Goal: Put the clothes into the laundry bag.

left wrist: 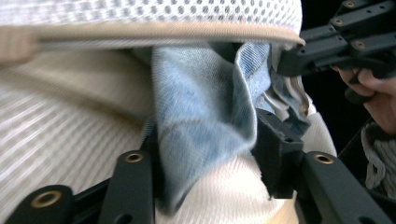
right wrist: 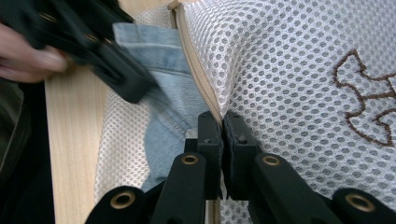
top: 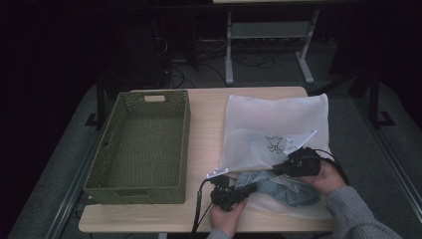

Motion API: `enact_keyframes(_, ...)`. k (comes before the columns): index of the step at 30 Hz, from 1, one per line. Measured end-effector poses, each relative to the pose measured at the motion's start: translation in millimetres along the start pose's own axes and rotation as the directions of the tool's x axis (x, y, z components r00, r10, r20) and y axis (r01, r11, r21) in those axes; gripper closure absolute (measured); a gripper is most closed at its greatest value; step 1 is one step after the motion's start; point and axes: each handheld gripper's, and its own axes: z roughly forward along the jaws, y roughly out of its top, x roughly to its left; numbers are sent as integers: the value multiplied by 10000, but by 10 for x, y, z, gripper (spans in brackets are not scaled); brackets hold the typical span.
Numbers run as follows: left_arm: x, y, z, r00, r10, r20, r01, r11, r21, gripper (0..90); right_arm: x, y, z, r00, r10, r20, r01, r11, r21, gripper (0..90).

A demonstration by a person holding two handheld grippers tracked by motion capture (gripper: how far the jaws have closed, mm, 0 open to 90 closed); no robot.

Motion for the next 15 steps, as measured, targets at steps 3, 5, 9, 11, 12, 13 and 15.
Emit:
enact_keyframes(3,-37,-66,-158,9998,171,-96,-170,9998,65,497,-21,-7,10,9999,127,0,-127,9999,-4,856)
enact_keyframes(5,-51,-82,-197,9997,219,-105,-218,9997,94,497,-25,-9,11,9999,149,-18,-149,9999,-14,856)
enact_keyframes(9,-59,-127,-296,9988,409,-256,-407,9991,76,582,-31,-14,6,9999,160,-8,-160,9999,-24,856)
enact_keyframes(11,-26,-127,-278,9991,310,-298,-304,9993,196,672,-32,-12,8,9999,173,-8,-173,9998,-19,856)
enact_keyframes(12,-7,-127,-256,9989,323,-329,-314,9991,278,741,-30,-11,9,9999,164,-7,-164,9999,-17,855)
enact_keyframes(13,5,-127,-226,9988,344,-339,-333,9989,328,801,-27,-9,10,9999,163,-15,-163,9999,-5,855)
enact_keyframes(15,-4,-126,-140,9987,426,-281,-415,9984,382,874,-24,-7,8,9999,154,-8,-154,9999,-35,856)
